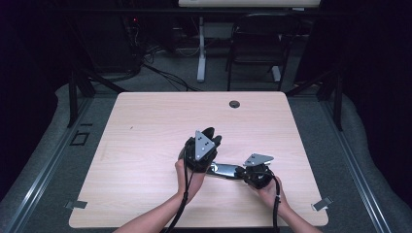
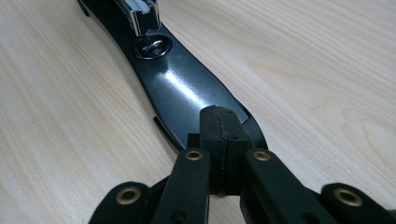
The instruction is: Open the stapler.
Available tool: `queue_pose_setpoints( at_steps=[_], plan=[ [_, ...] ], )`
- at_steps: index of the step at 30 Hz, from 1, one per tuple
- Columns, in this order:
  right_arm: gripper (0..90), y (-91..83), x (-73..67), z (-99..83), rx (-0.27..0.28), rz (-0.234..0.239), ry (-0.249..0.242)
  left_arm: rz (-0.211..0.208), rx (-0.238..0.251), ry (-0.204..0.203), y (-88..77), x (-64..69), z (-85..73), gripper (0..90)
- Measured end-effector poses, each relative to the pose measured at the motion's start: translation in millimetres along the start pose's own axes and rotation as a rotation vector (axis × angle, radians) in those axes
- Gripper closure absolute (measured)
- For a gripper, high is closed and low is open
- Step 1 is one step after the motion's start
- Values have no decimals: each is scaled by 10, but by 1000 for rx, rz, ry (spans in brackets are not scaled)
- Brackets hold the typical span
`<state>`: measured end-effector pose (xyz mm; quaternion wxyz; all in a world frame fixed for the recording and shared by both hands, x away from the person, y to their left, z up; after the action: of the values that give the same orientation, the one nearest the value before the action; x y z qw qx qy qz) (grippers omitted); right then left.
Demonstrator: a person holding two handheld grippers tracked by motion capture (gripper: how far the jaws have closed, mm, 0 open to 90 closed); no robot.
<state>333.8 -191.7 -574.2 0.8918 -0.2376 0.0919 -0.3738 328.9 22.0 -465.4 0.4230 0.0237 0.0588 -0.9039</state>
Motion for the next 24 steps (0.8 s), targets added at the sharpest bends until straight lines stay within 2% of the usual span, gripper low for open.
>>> queue_pose_setpoints(
  at_steps=[14, 24],
  plan=[
    [900, 6, 3, 3, 4, -2, -1, 58, 22, -1, -195, -289, 97, 900],
    [900, 6, -1, 3, 4, -5, 1, 89, 28, 0, -287, -435, 118, 900]
  ],
)
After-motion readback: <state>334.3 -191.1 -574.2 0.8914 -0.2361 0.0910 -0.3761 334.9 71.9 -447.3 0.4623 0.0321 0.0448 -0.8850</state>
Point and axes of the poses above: each handheld gripper's, and its own axes: y roughly forward along the jaws, z roughly out of its top, x roughly to its right, the point moved 1 cm from there along y, roughly forward along the jaws, and after that the axes turned 14 degrees about x, right-handed, at the moved point
